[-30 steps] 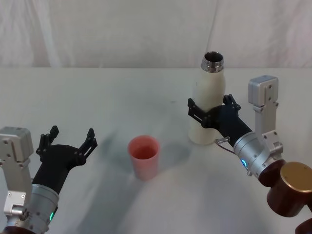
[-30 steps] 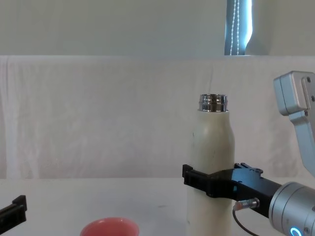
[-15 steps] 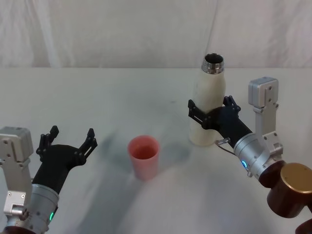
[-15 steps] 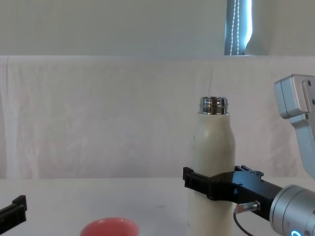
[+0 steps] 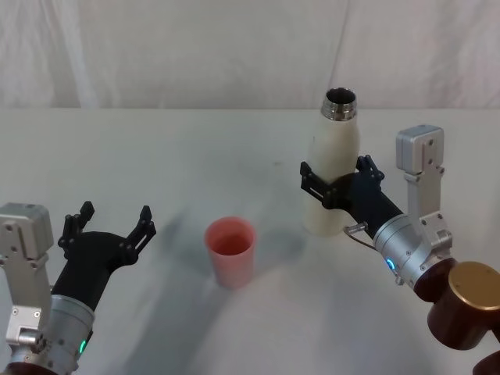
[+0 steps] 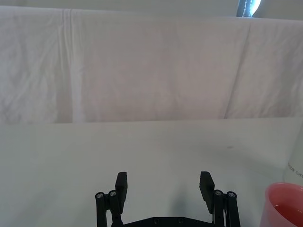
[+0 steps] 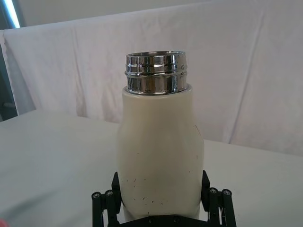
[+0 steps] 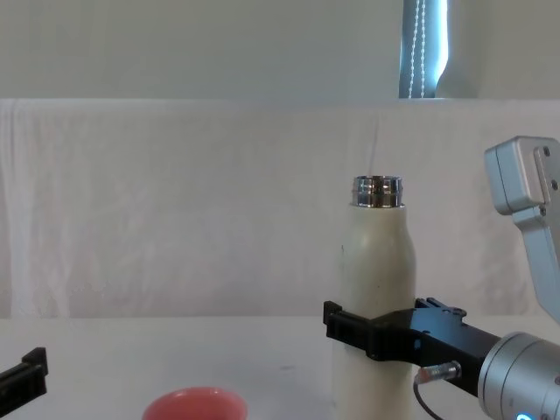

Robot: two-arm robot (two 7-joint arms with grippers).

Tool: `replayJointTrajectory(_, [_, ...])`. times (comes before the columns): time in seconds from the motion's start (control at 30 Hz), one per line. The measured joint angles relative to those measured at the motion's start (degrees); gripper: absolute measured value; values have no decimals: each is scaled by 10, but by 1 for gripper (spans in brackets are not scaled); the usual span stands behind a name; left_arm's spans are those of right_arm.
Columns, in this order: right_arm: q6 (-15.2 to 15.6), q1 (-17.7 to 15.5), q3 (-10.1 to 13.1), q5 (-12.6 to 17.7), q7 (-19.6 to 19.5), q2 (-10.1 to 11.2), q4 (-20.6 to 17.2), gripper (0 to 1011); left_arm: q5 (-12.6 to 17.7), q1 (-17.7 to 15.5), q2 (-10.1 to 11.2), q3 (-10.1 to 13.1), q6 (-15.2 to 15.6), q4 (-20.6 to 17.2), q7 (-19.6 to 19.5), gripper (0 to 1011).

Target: Grasp the thermos with one hand and pour water into the cup lid.

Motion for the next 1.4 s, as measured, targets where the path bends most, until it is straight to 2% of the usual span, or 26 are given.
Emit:
replayJointTrajectory(0.07, [0,0,0,0,1,0,0,953,0,0,0,0,0,0,0,1001])
replayJointTrajectory(0.17, [1,1,-1,0,1,1,0,1001,0,0,0,0,0,0,0,1001])
replayJointTrajectory(0.8, [6,-2,-1,-2,0,2,-5,1001,0,0,0,0,0,0,0,1001])
replayJointTrajectory(1.4, [10,-38,9,1,-1,19,-48,1001,0,0,0,0,0,0,0,1001])
